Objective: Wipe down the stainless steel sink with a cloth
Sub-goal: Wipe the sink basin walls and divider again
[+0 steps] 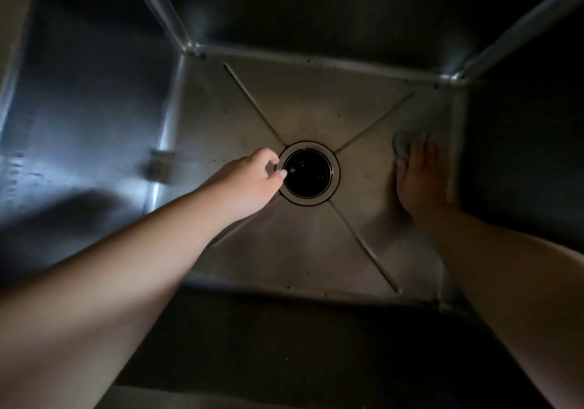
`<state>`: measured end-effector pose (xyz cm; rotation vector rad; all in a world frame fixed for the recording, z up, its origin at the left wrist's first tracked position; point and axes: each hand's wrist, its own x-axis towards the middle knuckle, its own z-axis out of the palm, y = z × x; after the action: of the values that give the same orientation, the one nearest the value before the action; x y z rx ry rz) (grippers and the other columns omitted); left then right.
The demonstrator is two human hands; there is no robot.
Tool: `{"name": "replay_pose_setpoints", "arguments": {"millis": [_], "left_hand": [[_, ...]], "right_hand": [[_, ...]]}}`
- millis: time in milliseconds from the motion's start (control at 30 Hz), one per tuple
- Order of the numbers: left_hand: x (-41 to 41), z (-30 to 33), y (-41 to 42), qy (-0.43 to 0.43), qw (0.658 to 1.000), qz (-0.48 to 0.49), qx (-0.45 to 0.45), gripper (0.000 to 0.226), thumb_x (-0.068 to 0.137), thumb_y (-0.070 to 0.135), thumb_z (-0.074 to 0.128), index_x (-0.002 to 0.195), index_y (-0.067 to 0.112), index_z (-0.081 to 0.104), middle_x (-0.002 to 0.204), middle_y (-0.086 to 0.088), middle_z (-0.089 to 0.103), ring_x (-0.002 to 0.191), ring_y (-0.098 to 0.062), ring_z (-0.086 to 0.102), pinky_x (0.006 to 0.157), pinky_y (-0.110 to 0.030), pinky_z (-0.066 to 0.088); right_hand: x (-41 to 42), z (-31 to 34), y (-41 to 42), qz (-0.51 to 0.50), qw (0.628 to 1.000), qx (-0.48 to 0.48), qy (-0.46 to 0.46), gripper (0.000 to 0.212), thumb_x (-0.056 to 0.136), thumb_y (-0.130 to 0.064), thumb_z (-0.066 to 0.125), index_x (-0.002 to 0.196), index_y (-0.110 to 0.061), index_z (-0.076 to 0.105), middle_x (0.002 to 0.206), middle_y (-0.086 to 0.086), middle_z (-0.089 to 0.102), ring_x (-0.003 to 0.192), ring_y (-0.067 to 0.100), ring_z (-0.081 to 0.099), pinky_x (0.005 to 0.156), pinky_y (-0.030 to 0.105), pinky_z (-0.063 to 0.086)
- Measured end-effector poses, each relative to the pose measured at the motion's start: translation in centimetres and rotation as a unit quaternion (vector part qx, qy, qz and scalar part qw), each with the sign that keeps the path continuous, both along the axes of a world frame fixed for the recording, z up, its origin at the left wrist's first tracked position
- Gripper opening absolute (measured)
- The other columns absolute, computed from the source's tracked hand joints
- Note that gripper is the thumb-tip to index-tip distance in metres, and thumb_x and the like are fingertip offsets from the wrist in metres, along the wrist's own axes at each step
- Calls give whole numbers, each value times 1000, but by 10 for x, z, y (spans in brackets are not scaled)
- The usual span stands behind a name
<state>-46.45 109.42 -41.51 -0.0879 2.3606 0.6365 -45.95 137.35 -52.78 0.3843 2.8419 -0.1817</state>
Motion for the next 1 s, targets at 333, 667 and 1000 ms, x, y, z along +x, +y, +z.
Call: {"name": "replay_pose_setpoints", "arguments": {"millis": [333, 667, 1000], "left_hand": [[-14, 12, -10, 9, 1000, 24, 5, 34, 91, 47, 39, 121, 31, 43, 100, 5, 51, 90, -17, 49, 71, -27, 33], [-18, 6, -7, -20, 998, 37, 44, 36, 92, 46, 38, 123, 28, 43, 97, 4, 47, 91, -18, 48, 74, -27, 32], [-28, 8, -47, 4, 997, 73, -2, 23, 89, 47, 42, 105, 31, 50, 93, 7, 53, 75, -12, 52, 60, -25, 36]], "right_hand": [[-5, -1, -34, 189, 982, -6, 30, 56, 92, -22, 51, 142, -4, 34, 146, 25, 34, 136, 42, 30, 105, 49, 29], [55, 4, -56, 158, 987, -15, 27, 56, 69, 2, 73, 120, 13, 53, 125, 38, 51, 115, 53, 50, 92, 60, 42], [23, 0, 4, -56, 998, -3, 6, 45, 98, -9, 28, 135, 17, 30, 142, 39, 27, 136, 48, 23, 116, 45, 7]]}}
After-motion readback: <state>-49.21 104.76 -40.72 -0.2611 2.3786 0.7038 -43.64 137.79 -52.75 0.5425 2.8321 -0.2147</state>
